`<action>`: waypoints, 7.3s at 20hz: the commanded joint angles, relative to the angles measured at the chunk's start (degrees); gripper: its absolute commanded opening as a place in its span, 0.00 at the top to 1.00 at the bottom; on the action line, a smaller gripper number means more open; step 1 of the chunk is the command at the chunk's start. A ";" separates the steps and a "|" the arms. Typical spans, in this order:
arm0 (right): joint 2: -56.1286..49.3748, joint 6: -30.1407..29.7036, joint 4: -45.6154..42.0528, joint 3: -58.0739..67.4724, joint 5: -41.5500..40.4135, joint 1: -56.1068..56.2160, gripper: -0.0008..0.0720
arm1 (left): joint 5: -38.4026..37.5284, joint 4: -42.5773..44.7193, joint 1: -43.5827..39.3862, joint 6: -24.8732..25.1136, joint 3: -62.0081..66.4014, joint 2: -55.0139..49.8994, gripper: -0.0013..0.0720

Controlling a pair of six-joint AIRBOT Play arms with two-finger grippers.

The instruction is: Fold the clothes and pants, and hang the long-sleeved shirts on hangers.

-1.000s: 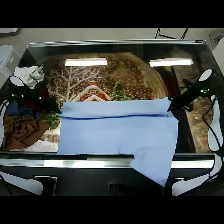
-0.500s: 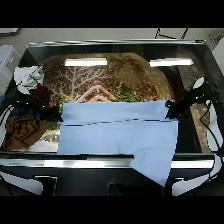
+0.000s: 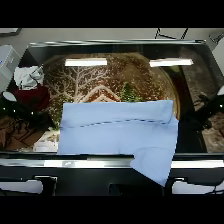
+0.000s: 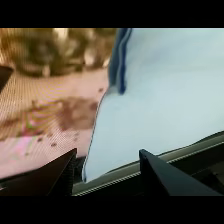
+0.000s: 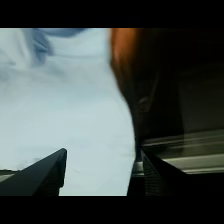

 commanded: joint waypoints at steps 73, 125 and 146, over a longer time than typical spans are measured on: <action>-21.29 -10.73 24.79 16.46 -5.22 -9.64 0.01 | -4.74 -13.18 2.25 -7.02 37.59 -10.10 0.07; -0.57 4.76 41.83 15.78 -26.03 38.53 0.92 | 30.32 -7.87 -36.61 -10.54 28.94 -9.49 0.95; -13.25 7.82 17.90 13.20 -12.63 19.87 0.11 | 25.66 -5.42 -14.86 -8.15 28.96 22.21 0.94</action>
